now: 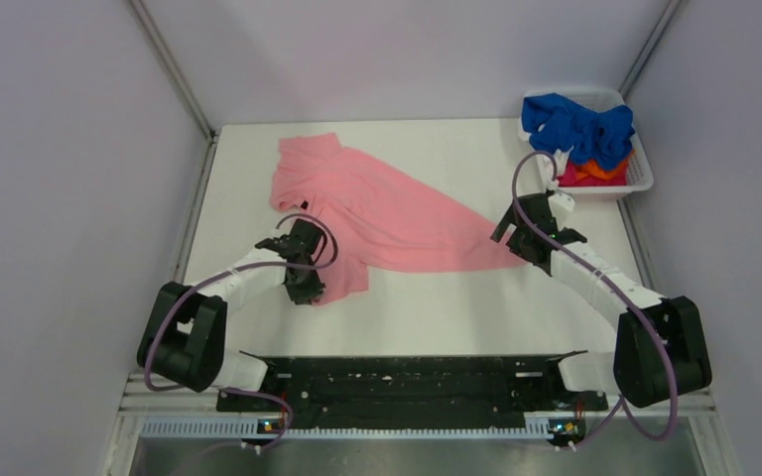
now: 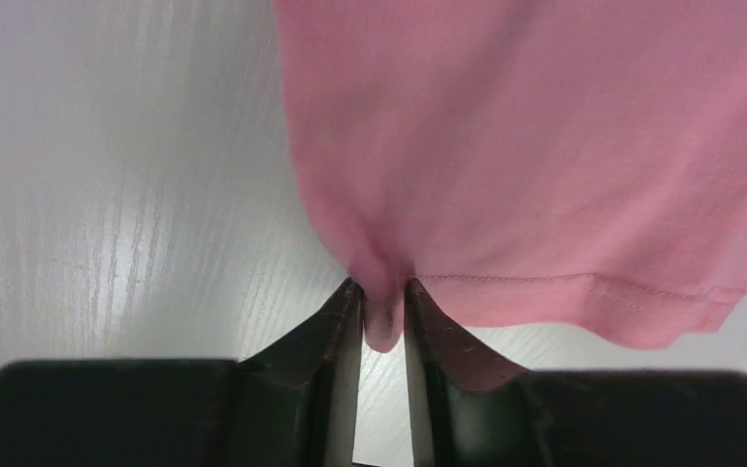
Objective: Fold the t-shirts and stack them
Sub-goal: Flatten out the tshirt
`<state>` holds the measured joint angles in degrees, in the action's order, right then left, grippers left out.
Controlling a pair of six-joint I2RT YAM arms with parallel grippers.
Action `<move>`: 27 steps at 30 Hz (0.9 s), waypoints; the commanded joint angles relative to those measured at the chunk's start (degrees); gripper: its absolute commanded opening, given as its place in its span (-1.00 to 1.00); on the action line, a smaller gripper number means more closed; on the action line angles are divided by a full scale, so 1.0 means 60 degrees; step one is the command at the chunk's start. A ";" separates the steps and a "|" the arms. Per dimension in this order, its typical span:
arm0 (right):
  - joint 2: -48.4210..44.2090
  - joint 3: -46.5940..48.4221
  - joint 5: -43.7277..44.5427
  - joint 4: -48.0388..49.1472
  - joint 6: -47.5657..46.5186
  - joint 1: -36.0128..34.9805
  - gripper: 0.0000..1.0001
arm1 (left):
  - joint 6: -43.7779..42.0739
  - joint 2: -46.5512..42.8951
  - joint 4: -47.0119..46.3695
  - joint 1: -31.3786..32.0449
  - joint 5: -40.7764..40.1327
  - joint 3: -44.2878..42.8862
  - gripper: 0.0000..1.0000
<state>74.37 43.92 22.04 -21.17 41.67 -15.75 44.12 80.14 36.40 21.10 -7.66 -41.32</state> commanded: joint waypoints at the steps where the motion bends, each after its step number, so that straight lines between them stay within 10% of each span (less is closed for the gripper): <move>1: -0.0002 0.0235 0.0296 -0.0263 0.0102 0.0239 0.94 | -0.0018 0.0552 -0.0553 0.0019 -0.0036 0.0059 -0.81; 27: 0.2681 0.0238 -0.1200 0.0688 -0.0593 0.0867 -0.05 | -0.0356 -0.1411 -0.0202 0.0009 -0.0634 -0.0445 -1.00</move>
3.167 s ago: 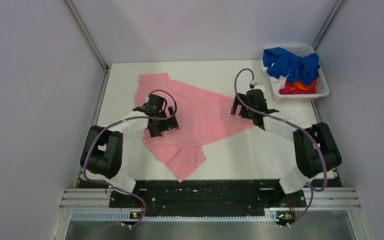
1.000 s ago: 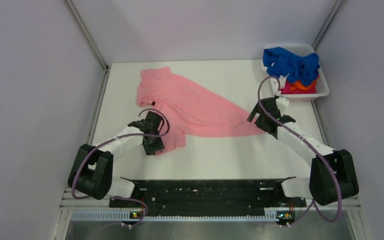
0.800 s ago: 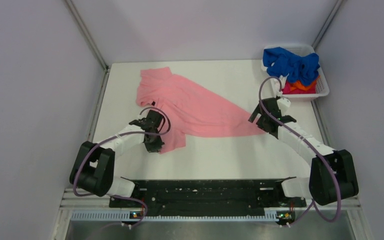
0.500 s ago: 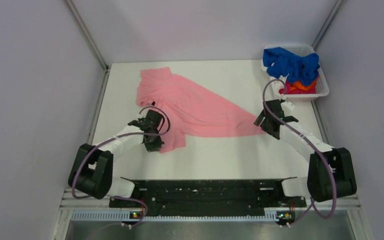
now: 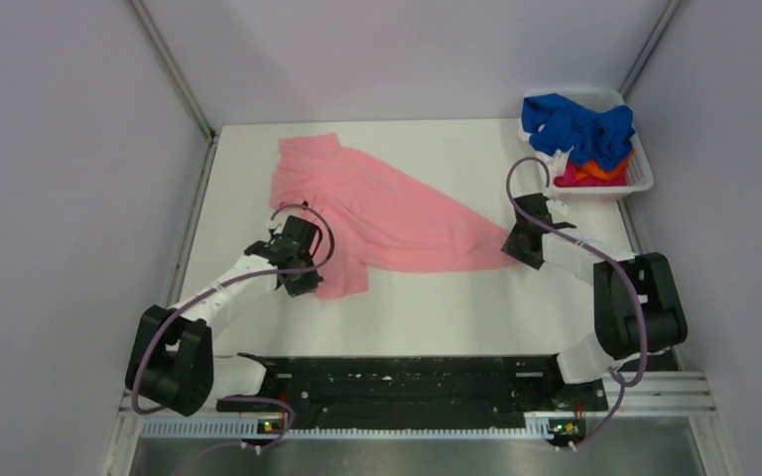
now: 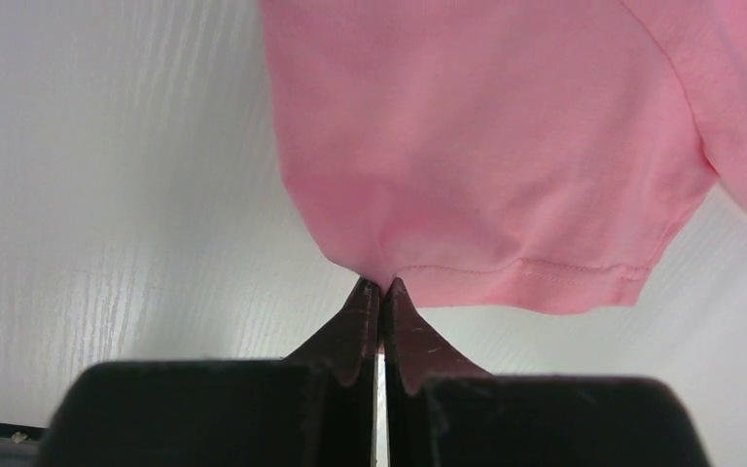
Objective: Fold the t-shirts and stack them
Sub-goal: Flatten out the tshirt
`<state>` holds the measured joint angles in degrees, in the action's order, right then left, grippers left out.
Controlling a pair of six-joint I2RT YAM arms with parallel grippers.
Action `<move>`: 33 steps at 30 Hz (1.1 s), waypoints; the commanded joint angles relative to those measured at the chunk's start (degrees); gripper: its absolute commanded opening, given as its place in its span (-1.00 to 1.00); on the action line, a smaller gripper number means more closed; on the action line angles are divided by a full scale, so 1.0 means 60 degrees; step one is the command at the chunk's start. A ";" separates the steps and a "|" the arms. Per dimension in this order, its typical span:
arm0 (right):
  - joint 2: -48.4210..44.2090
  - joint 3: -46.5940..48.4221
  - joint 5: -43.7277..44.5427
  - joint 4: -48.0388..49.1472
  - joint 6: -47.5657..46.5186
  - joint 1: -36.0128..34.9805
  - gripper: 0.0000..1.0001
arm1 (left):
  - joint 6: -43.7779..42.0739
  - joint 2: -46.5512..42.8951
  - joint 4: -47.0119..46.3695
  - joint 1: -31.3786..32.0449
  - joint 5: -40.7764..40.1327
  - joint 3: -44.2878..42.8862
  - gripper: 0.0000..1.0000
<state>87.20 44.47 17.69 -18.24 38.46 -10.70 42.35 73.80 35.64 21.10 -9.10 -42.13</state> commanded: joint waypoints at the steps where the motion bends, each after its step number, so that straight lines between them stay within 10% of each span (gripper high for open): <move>1: 0.0613 0.0145 -0.0592 0.0248 -0.0060 0.0009 -0.10 | -0.0069 -0.0379 -0.0084 0.0005 -0.0434 -0.0327 -1.00; 11: 0.0590 0.0329 -0.0164 -0.0065 0.0044 -0.0772 -1.00 | 0.0022 -0.0650 -0.0238 -0.0002 -0.0772 -0.0653 -1.00; 33: -0.7281 0.2706 -0.2742 0.0507 -0.0987 -0.1058 -1.00 | -0.3676 -0.5719 -0.2631 -0.0011 -0.2848 -0.5822 -1.00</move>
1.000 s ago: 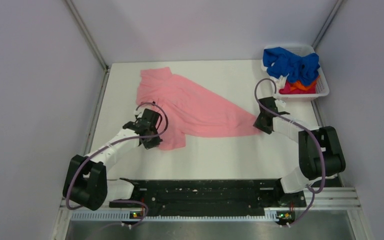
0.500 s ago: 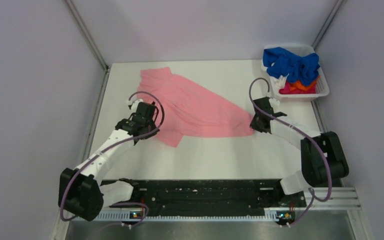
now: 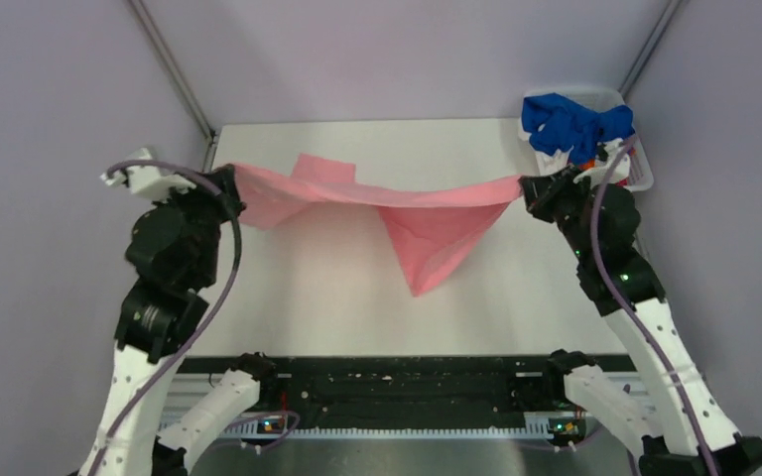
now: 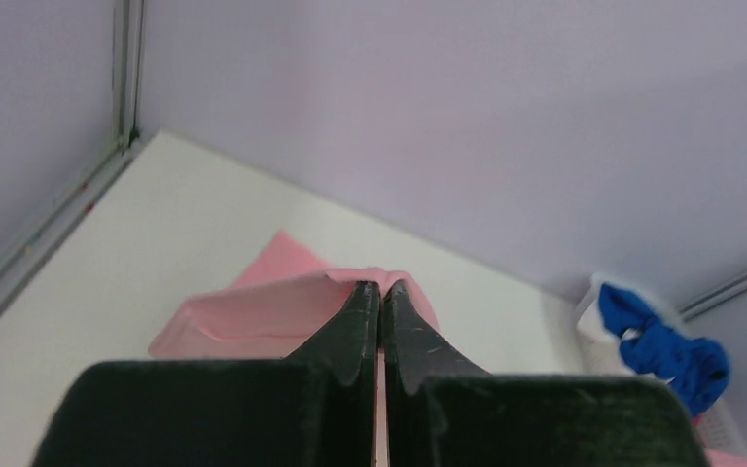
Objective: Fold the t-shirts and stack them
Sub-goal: Flatten out the tshirt
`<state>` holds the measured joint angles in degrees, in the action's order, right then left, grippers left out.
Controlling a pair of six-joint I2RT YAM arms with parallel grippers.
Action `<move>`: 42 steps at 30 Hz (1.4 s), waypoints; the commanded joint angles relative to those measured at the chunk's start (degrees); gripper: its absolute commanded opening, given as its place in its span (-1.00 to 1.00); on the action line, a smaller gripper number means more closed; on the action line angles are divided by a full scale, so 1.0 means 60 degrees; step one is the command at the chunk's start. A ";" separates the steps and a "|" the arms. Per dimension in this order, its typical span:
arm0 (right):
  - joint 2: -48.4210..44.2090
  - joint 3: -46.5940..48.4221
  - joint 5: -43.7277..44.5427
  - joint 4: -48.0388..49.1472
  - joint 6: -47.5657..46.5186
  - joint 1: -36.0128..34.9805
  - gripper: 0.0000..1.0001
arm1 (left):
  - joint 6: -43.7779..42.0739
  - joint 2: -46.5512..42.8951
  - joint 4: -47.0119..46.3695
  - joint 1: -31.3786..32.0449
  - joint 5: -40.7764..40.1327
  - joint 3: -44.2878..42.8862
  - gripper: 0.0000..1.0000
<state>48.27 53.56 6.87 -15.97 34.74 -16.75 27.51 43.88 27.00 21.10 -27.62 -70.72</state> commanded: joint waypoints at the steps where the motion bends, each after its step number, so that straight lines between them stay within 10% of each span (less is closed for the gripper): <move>1: -0.0984 0.1533 -0.1074 0.0030 -0.0476 -0.0049 -1.00 | -0.1346 -0.0851 -0.1229 0.0001 0.0518 -0.1443 -1.00; 18: -0.2682 0.4929 -0.3641 -0.1205 -0.0557 -0.0042 -1.00 | -0.2639 0.0181 -0.0567 -0.0004 0.3994 -0.7329 -1.00; 31: -0.2066 0.1804 0.1140 -0.0858 -0.0683 -0.0048 -1.00 | -0.3111 0.1752 -0.2495 -0.0011 0.0538 -0.2989 -1.00; 36: -0.0239 0.0145 0.2941 -0.0073 -0.0474 -0.0026 -1.00 | -0.3107 0.4177 -0.3113 -0.0404 -0.1193 -0.1587 -1.00; 42: 0.3759 -0.0766 0.2473 0.2385 -0.0308 0.0811 -1.00 | -0.1857 0.8843 -0.3081 -0.1704 0.0494 -0.2257 -0.97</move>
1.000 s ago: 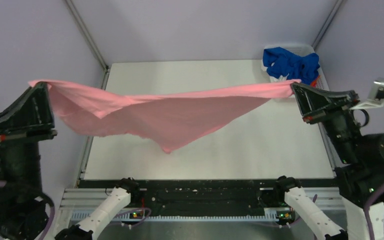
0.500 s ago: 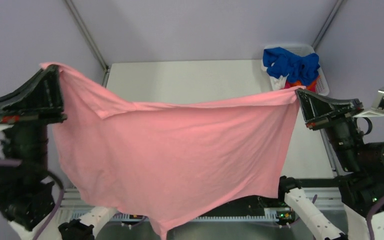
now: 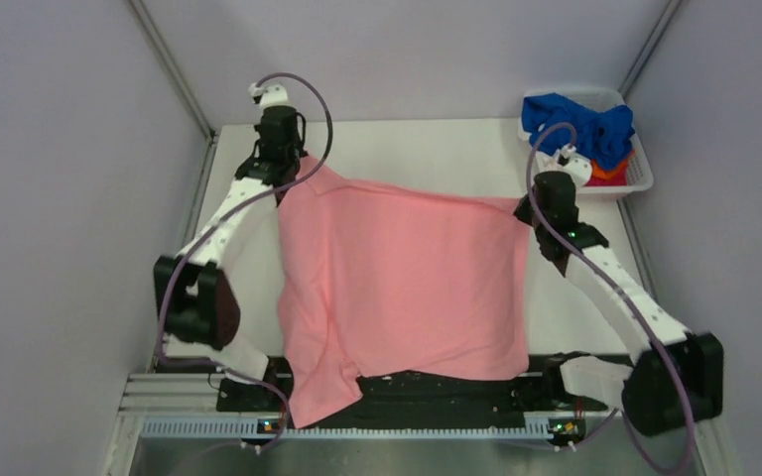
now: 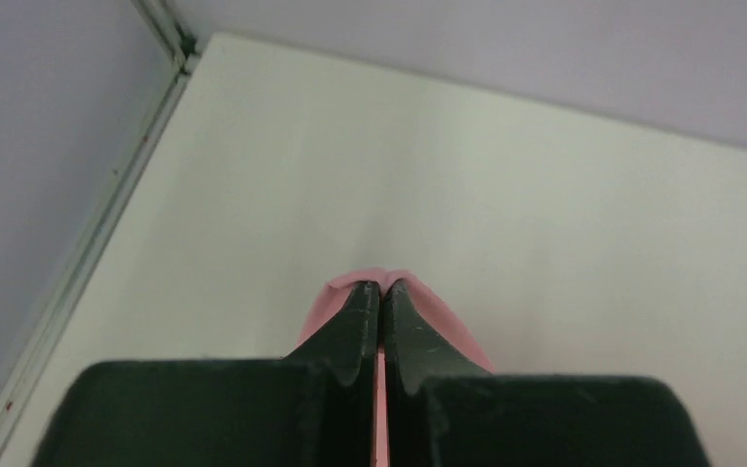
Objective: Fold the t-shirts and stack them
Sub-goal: Flatten out the tshirt
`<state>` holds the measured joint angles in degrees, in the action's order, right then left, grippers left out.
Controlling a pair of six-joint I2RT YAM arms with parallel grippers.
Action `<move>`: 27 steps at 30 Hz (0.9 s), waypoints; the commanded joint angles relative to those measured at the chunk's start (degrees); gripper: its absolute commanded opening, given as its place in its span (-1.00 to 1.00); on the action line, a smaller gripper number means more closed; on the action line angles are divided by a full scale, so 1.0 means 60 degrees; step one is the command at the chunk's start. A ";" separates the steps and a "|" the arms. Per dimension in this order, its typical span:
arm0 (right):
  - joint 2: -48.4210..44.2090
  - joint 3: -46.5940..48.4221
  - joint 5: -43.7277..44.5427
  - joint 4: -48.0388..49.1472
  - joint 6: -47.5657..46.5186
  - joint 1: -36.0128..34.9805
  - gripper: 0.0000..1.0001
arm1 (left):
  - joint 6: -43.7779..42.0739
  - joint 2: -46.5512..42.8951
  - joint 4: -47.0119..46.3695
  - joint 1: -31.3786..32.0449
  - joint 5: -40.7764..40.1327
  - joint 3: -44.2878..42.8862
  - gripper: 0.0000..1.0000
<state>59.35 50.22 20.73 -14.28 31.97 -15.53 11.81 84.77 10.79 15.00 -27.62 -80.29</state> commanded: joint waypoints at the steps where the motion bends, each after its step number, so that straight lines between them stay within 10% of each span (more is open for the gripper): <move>1: 0.2705 -0.0042 -0.0016 0.2601 0.0183 0.0760 -1.00 | 0.0893 0.2825 -0.0265 -0.0774 0.0714 -0.1185 -0.81; 5: 0.5706 0.1739 0.0157 0.2562 -0.0192 0.0921 -0.47 | 0.1460 0.5751 0.1330 -0.0902 0.1273 -0.4199 0.19; 8: 0.6302 0.2478 0.0117 0.2396 -0.0408 0.0919 0.73 | 0.1604 0.6602 0.2081 -0.0891 0.1542 -0.5464 0.94; 10: 0.6246 0.2436 -0.0122 0.2460 -0.0464 0.0909 0.96 | 0.1774 0.6448 0.1936 -0.0893 0.1781 -0.5248 0.98; 21: 0.5038 0.0476 -0.3667 0.2946 -0.0519 0.0470 0.97 | 0.4072 0.3530 0.0313 -0.0642 0.5666 -0.0193 0.98; 27: 0.5901 0.0584 -0.3513 0.3093 -0.0369 0.0193 0.97 | 0.4507 0.3959 0.0102 -0.0435 0.5969 0.0056 0.98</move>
<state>92.07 52.73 1.30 0.91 29.30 -13.65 35.24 107.24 15.53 11.81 3.49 -79.07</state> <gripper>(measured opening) 0.986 0.990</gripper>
